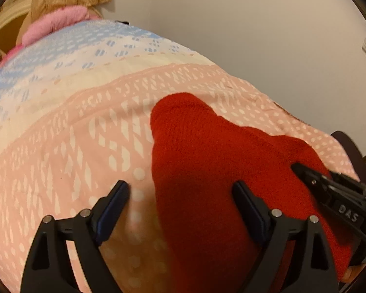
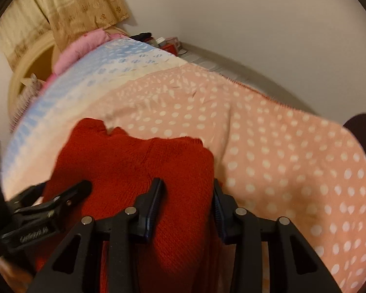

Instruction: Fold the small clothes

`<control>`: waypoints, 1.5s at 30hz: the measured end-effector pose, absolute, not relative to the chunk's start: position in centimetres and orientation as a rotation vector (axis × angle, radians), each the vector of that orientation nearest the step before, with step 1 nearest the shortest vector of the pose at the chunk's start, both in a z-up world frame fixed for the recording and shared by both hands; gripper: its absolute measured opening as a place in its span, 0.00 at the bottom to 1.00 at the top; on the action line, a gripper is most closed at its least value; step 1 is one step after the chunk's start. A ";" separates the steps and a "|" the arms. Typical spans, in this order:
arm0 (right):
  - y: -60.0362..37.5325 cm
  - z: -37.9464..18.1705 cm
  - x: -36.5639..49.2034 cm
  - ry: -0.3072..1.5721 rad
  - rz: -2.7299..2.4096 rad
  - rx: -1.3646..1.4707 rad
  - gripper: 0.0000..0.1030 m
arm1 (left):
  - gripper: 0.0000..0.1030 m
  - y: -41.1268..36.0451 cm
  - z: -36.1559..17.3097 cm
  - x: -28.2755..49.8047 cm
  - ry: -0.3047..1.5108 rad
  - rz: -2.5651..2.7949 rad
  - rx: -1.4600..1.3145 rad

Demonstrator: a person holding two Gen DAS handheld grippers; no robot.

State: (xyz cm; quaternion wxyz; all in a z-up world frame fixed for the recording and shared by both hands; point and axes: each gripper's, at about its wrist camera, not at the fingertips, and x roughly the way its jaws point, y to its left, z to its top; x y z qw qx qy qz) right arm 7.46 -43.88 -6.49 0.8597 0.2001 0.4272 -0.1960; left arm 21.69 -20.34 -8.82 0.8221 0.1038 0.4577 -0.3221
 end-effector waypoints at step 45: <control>-29.7 -4.1 -14.0 0.788 -0.527 0.245 0.60 | 0.92 -8.2 -6.8 6.0 0.753 -0.670 0.337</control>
